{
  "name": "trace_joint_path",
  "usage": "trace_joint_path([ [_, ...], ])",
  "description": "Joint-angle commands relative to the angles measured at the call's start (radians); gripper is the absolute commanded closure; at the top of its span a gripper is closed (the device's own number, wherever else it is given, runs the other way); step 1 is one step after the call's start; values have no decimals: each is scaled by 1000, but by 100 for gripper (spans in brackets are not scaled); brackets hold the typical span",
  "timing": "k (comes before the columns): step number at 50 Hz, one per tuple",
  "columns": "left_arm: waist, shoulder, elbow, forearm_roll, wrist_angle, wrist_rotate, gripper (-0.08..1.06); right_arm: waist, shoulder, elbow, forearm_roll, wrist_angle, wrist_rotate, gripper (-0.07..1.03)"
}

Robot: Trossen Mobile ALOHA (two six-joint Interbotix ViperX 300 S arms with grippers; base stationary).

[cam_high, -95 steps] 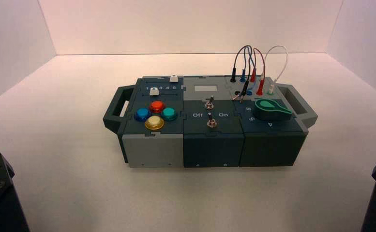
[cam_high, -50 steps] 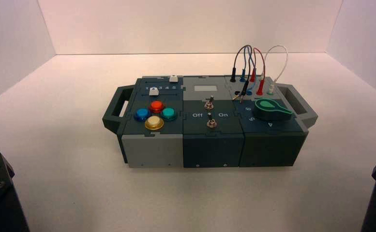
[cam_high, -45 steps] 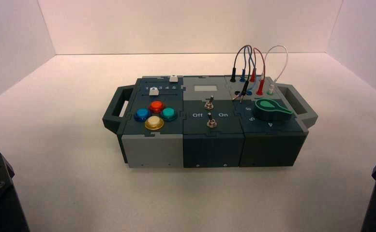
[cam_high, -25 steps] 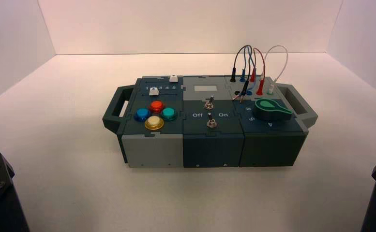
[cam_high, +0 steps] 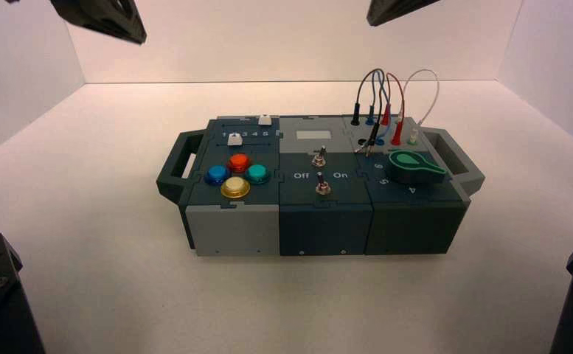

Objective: Flip the bottom switch on with the right gripper.

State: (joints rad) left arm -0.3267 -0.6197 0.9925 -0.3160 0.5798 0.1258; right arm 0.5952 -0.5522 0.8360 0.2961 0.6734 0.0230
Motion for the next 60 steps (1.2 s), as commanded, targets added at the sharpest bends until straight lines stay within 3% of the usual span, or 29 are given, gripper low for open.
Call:
trace_joint_path([
  [1,-2,-3,-8,-5,-6,-5,101,8,3,-29,43,-12,0,99],
  [13,-2,12,-8,-15,-6,-17,101,26,14,11,121,-12,-5,99],
  [22,-5,71,-11,-34,25,-55,101,60,37,14,126,5,2,99],
  [29,-17,173,-32,-35,100,-112,101,91,109,6,121,23,38,99],
  [34,-35,252,-51,-35,123,-129,101,127,169,-11,101,18,78,99],
  [39,-58,307,-69,-35,123,-133,101,181,235,-37,57,-2,150,99],
  [44,-78,354,-89,-34,121,-153,101,242,296,-78,-48,-8,279,99],
  [46,-81,367,-95,-32,120,-160,101,255,310,-86,-77,-5,311,99],
  [48,-83,385,-106,-28,120,-166,101,288,339,-115,-167,14,410,99],
  [53,-83,405,-120,-20,121,-183,101,328,368,-161,-293,75,540,99],
  [57,-87,410,-121,-14,121,-193,101,344,370,-181,-345,110,600,99],
  [60,-94,413,-121,-8,120,-202,101,350,368,-189,-362,124,627,99],
])
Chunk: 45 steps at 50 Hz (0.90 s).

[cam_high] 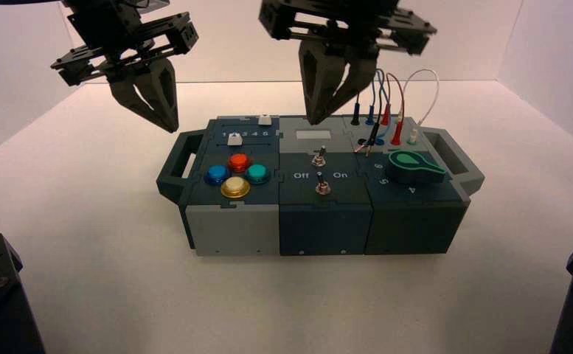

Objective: Flip the bottom switch on with the right gripper.

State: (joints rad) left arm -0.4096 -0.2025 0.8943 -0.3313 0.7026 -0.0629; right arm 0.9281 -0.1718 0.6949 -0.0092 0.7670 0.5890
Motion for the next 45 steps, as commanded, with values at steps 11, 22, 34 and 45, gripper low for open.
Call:
trace_joint_path([
  [11,-32,20,-18,38,-29,-55,101,18,-15,-44,-66,40,124,99],
  [22,-41,86,-26,51,-61,-60,101,29,-5,-20,-67,9,189,99],
  [34,-43,138,-44,55,-83,-48,101,31,8,20,-64,-26,241,99],
  [45,-49,181,-58,55,-94,-38,101,32,29,34,-51,-58,247,99],
])
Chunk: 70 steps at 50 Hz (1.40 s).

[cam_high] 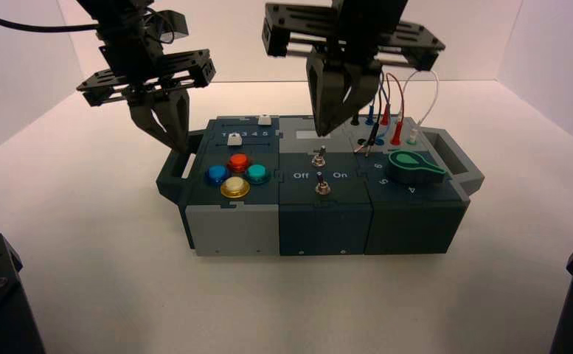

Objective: Flip the bottom switch on with the right gripper.

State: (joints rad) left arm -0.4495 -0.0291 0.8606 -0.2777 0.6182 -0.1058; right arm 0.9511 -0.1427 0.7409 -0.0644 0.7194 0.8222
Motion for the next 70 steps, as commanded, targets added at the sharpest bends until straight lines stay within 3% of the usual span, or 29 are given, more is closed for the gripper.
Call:
trace_joint_path([
  [1,-11,12,-26,2,-11,5,101,12,2,-12,5,-14,14,99],
  [23,-25,103,-49,9,-38,9,101,49,34,-38,28,-25,15,99],
  [29,-40,124,-64,55,-38,-12,101,49,40,-38,31,-25,15,99],
  [33,-51,132,-72,94,-35,-49,101,49,43,-38,34,-18,15,99],
  [36,-61,137,-77,137,-29,-91,101,54,44,-38,35,-14,15,99],
  [41,-71,135,-83,175,-9,-132,101,57,44,-40,35,-5,15,99],
  [52,-107,141,-77,186,17,-158,101,63,52,-40,37,11,21,99],
  [70,-146,184,-87,184,28,-158,101,74,97,-40,43,8,23,99],
])
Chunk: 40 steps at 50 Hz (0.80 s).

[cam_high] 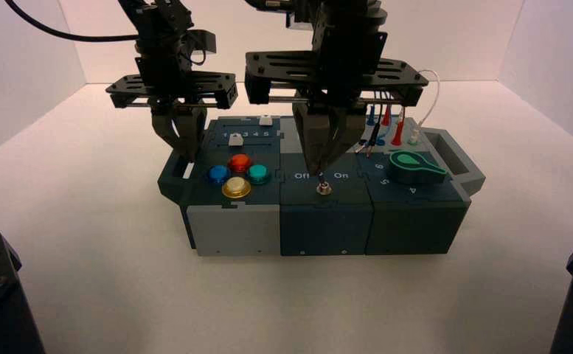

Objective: Flip the bottom switch on with the right gripper.

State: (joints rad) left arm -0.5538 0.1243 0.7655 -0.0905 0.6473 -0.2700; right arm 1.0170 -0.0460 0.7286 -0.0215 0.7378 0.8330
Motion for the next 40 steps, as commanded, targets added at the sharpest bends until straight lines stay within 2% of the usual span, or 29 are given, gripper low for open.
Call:
trace_joint_path([
  [1,-41,31,6,-2,-2,6,101,8,2,-28,0,-12,11,99],
  [17,-41,32,8,-3,-6,11,101,3,49,-29,8,-77,12,99],
  [40,-41,28,11,-3,-9,17,101,-15,74,-29,-9,-66,12,99],
])
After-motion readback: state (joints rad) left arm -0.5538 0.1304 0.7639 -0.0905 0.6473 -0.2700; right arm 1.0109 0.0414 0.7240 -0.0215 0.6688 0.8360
